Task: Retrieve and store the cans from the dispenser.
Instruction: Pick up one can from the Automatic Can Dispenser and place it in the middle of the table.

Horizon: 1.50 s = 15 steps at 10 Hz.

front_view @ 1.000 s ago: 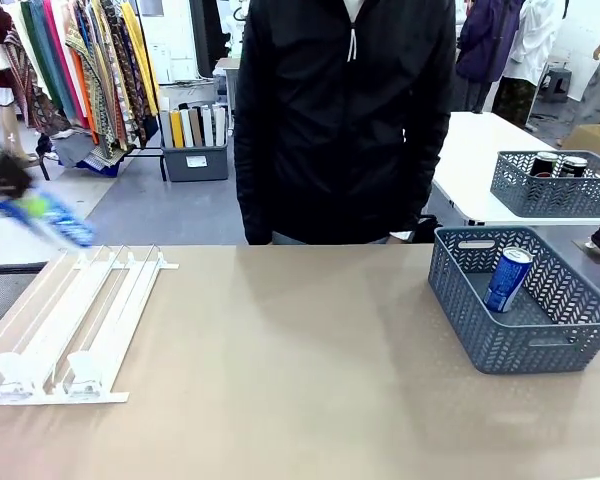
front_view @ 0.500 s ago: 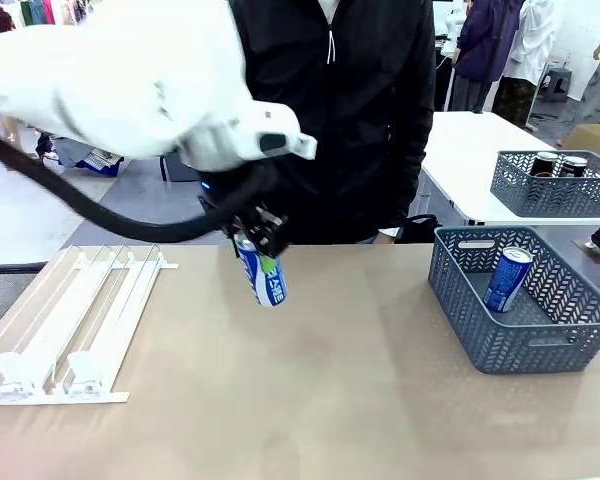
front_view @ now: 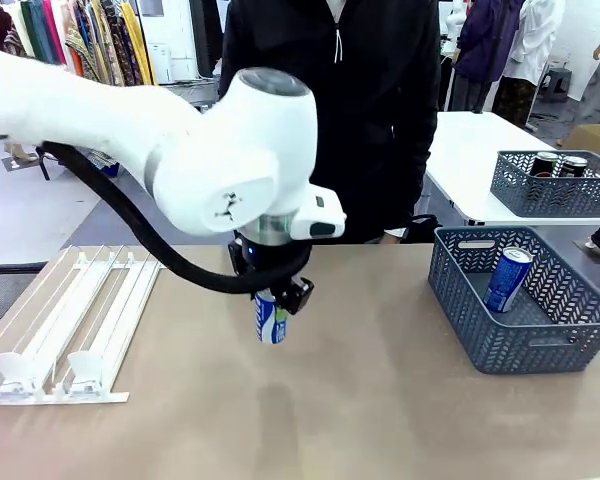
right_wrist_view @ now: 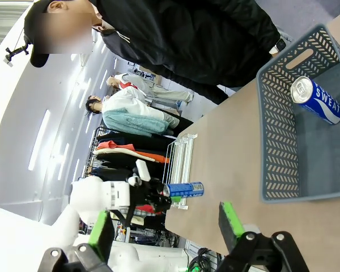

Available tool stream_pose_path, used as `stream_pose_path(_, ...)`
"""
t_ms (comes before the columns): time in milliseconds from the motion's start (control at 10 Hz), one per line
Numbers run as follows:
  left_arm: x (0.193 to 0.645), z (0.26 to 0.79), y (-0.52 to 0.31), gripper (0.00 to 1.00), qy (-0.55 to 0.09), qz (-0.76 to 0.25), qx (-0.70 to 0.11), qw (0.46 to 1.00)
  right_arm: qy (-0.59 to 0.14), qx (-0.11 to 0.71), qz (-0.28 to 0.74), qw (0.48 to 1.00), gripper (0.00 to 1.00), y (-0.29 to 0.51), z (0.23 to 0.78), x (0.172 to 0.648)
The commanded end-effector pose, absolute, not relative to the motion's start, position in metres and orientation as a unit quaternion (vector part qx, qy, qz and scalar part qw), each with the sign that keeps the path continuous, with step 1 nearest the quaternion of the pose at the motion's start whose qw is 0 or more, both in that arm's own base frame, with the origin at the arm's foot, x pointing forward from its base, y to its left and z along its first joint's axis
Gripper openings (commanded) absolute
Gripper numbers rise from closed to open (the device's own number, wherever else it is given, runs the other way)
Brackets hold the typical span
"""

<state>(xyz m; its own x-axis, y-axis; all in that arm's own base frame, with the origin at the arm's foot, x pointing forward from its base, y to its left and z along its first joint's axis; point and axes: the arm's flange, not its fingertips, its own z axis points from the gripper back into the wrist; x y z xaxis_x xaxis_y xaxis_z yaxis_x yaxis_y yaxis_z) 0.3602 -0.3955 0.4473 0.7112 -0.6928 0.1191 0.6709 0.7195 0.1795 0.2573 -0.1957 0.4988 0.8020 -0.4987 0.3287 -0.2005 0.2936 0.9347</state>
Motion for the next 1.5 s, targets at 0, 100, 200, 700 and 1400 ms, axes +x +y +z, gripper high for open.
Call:
stream_pose_path(0,0.359,0.437,-0.409,0.00,-0.094,-0.409,0.044,0.907,-0.314,0.593,-0.091,0.736,1.00,-0.195,0.500,0.261)
stream_pose_path(100,0.359,0.430,-0.416,0.00,-0.081,-0.415,0.041,0.905,-0.314,0.593,-0.091,0.736,1.00,-0.195,0.500,0.261)
stream_pose_path(200,0.356,0.437,-0.416,0.00,-0.090,-0.429,0.072,0.896,-0.314,0.593,-0.091,0.736,1.00,-0.195,0.500,0.261)
stream_pose_path(700,0.372,0.419,-0.421,0.00,-0.061,-0.391,0.022,0.918,-0.314,0.593,-0.091,0.736,1.00,-0.195,0.500,0.261)
stream_pose_path(1400,0.439,0.396,-0.437,0.00,-0.013,-0.302,0.018,0.953,-0.314,0.593,-0.091,0.736,1.00,-0.195,0.500,0.261)
